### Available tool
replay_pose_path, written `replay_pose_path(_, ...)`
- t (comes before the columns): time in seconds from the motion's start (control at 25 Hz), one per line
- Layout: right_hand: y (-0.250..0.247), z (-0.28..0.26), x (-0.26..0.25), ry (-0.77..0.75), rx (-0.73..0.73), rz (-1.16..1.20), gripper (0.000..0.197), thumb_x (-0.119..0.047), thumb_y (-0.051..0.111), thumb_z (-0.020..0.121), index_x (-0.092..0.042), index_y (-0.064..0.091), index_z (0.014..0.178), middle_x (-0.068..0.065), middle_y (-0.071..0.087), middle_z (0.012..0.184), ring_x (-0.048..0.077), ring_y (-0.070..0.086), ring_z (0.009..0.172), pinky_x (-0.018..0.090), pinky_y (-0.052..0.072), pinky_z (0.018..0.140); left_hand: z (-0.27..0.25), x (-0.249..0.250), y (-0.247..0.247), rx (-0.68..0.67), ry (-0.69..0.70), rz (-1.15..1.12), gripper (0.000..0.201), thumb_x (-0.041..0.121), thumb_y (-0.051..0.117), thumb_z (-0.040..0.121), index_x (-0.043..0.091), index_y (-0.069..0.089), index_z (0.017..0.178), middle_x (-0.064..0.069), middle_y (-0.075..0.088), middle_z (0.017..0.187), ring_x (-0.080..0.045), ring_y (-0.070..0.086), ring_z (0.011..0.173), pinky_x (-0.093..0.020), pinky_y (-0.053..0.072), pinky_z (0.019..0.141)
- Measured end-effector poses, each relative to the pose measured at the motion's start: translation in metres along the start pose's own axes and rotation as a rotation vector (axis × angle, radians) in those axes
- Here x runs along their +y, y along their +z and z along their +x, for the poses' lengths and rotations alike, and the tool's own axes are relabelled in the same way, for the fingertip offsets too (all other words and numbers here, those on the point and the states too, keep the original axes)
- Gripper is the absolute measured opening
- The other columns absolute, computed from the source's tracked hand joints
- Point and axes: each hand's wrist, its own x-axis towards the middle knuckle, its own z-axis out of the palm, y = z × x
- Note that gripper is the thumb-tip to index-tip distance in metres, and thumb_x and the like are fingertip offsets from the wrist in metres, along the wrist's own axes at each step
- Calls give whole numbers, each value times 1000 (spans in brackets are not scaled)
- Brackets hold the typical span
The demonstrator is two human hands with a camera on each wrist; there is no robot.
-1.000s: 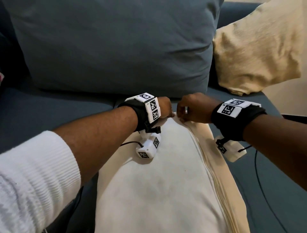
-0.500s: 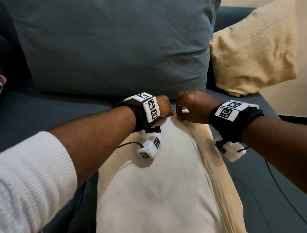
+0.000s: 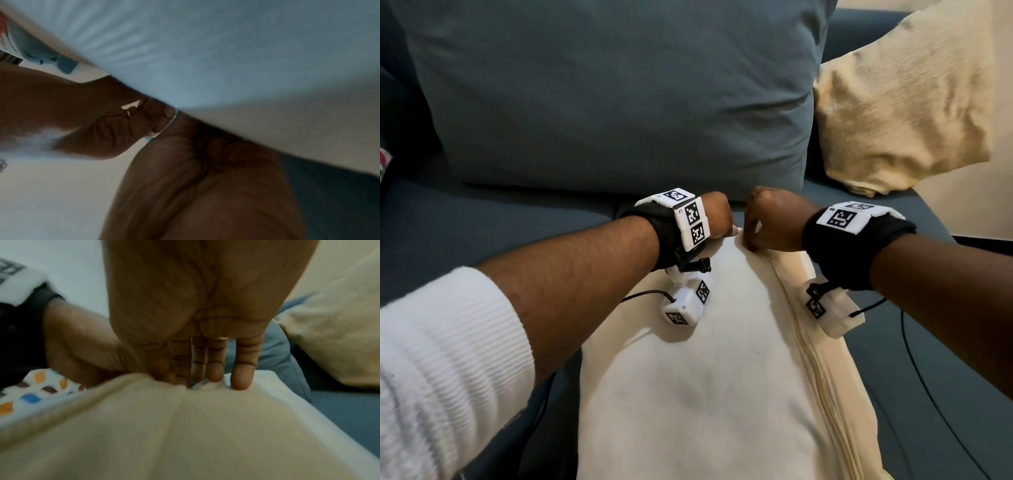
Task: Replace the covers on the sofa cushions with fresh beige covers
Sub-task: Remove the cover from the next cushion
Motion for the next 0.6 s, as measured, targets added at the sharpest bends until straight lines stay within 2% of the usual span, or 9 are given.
replay_pose_path(0.08,-5,-4,1,-33,-52,73,18,-29,69,82,-15,78,90,5,68,104,24,63,92,35,56,79,1,1,0,12,-11,25,42,34,53,101,-2,68,114,-17,62,105,-31,61,107,-32,42,80)
replay_pose_path(0.12,-10,-9,1,-60,-79,123,13,-25,69,85,-18,78,91,0,67,107,18,62,91,27,53,75,2,-1,0,11,-12,25,41,35,53,101,-1,67,113,-15,61,104,-30,62,109,-32,43,82)
replay_pose_path(0.2,-19,-24,1,-121,-167,191,9,-22,72,86,-23,78,93,-7,60,112,7,56,86,16,44,69,5,-3,0,23,-2,10,38,34,54,101,0,68,113,-11,61,97,-27,61,102,-32,43,83)
replay_pose_path(0.28,-24,-39,-1,-160,-284,207,5,-27,76,84,-29,76,88,-10,52,118,3,51,88,19,42,74,7,-5,-1,39,-30,-17,35,30,55,100,2,68,116,-4,57,84,-21,55,92,-29,40,77)
replay_pose_path(0.32,-23,-44,-2,-163,-298,198,4,-30,77,83,-31,75,87,-10,51,119,4,52,90,23,43,77,7,-5,-1,37,-38,4,35,30,55,100,3,68,118,-4,58,84,-20,55,92,-28,39,75)
replay_pose_path(0.4,-14,-47,-4,-110,-178,162,4,-32,73,87,-31,69,88,-7,57,109,15,57,95,27,43,78,6,-2,-1,56,-50,-6,33,30,59,98,4,71,114,-9,65,98,-23,60,94,-29,40,74)
replay_pose_path(0.52,-8,-44,-6,26,-27,174,8,-31,68,91,-31,67,98,-5,60,100,19,58,95,27,44,77,5,3,-1,61,-75,-17,27,30,62,95,7,66,82,-12,61,93,-24,55,84,-30,39,71)
replay_pose_path(0.56,-8,-44,-7,37,-36,169,15,-32,69,90,-30,69,105,-6,60,100,17,57,93,27,44,77,4,2,-1,71,-80,-15,27,30,63,95,7,66,82,-10,60,91,-24,55,83,-31,39,70)
replay_pose_path(0.6,-10,-44,-7,32,-55,157,18,-33,69,90,-30,70,107,-6,60,99,16,56,91,27,44,76,3,1,-1,82,-79,-38,26,30,65,94,5,70,89,-10,62,92,-25,58,84,-31,42,71)
